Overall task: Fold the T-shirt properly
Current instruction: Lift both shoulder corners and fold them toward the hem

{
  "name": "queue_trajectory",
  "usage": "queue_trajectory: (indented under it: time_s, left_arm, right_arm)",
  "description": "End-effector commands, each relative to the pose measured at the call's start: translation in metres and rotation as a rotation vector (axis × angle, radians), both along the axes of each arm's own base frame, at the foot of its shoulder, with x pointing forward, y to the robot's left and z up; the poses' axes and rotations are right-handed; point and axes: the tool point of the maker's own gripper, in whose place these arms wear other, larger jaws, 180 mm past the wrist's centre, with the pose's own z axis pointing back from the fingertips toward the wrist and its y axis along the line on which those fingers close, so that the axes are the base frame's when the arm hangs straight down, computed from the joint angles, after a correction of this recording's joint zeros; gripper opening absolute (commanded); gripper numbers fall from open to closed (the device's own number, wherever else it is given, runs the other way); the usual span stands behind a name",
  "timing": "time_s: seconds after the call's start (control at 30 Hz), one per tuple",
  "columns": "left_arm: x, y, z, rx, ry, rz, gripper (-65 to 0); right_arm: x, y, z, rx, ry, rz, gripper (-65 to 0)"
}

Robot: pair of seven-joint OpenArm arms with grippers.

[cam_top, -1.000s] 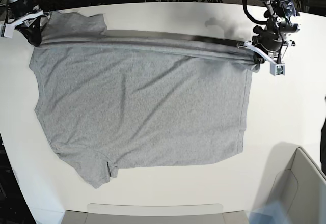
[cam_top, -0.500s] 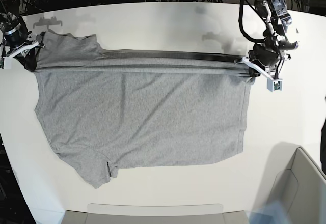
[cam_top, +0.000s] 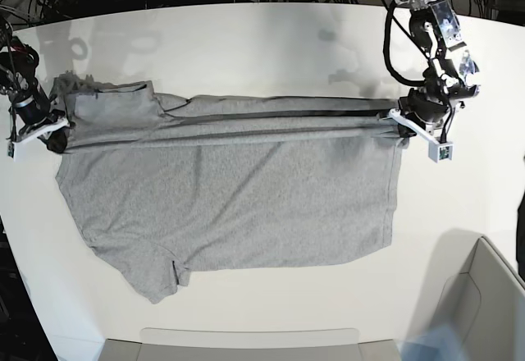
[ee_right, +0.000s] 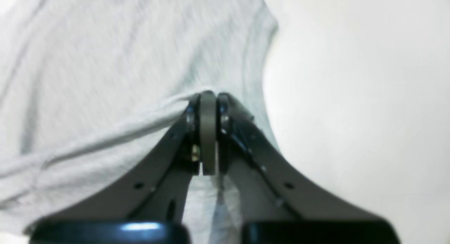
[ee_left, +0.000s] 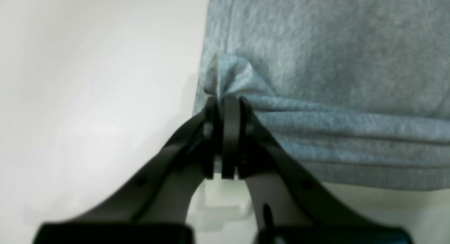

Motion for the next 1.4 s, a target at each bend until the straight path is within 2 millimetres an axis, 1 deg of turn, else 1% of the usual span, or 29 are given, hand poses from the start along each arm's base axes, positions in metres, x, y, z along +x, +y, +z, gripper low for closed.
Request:
queue_trajectory:
  time_s: [0.0,0.07,0.2,0.27,0.43,0.53,0.67,0.77,0.83,0.9,0.97,1.0,1.1,1.17,1.2,1.27,1.37]
  left_arm:
    - [0.015,0.007,0.014,0.022,-0.051,0.009,-65.0]
    - [0.020,0.007,0.012,0.011,-0.049,0.013,-65.0]
    - [0.030,0.015,0.017,0.022,-0.061,0.016,-65.0]
    - [0.034,0.015,0.016,0.014,-0.059,0.019,-65.0]
    - [0.047,0.023,0.006,-0.010,-0.028,0.032,-65.0]
    - [0.053,0.029,0.010,0.002,-0.053,0.037,-65.0]
    - [0.054,0.031,0.011,0.005,-0.058,0.039,-65.0]
    - [0.054,0.029,0.010,0.001,-0.055,0.038,-65.0]
    - [0.056,0.028,0.012,0.000,-0.059,0.037,-65.0]
    - [0.064,0.029,0.019,0.001,-0.085,0.038,-65.0]
    - [0.068,0.029,0.022,-0.002,-0.095,0.039,-65.0]
    - [0.070,0.028,0.021,-0.006,-0.093,0.041,-65.0]
    - [0.076,0.028,0.015,-0.029,-0.075,0.047,-65.0]
    - [0.078,0.028,0.010,-0.042,-0.061,0.051,-65.0]
    - [0.079,0.027,0.010,-0.046,-0.059,0.052,-65.0]
    - [0.082,0.027,0.011,-0.047,-0.064,0.052,-65.0]
    - [0.082,0.028,0.011,-0.047,-0.067,0.053,-65.0]
  right_arm:
    - [0.014,-0.019,0.020,-0.050,-0.047,-0.037,-65.0]
    - [0.022,-0.020,0.019,-0.091,-0.034,-0.039,-65.0]
    - [0.038,-0.003,0.017,-0.131,-0.035,0.007,-65.0]
    - [0.044,-0.001,0.014,-0.133,-0.034,0.004,-65.0]
    - [0.056,-0.009,0.007,-0.176,-0.043,-0.019,-65.0]
    - [0.062,-0.009,0.005,-0.200,-0.052,-0.014,-65.0]
    - [0.071,-0.012,0.007,-0.207,-0.065,-0.033,-65.0]
    - [0.080,-0.018,0.014,-0.216,-0.083,-0.050,-65.0]
    - [0.086,-0.018,0.020,-0.232,-0.101,-0.042,-65.0]
    - [0.092,-0.018,0.027,-0.250,-0.120,-0.036,-65.0]
    - [0.097,-0.016,0.024,-0.249,-0.123,-0.043,-65.0]
    - [0.100,-0.019,0.023,-0.248,-0.123,-0.053,-65.0]
    - [0.102,-0.030,0.016,-0.256,-0.103,-0.089,-65.0]
    - [0.105,-0.028,0.011,-0.256,-0.100,-0.088,-65.0]
    - [0.109,-0.026,0.014,-0.259,-0.110,-0.072,-65.0]
    - [0.113,-0.022,0.012,-0.263,-0.114,-0.060,-65.0]
    - [0.120,-0.029,0.013,-0.287,-0.117,-0.076,-65.0]
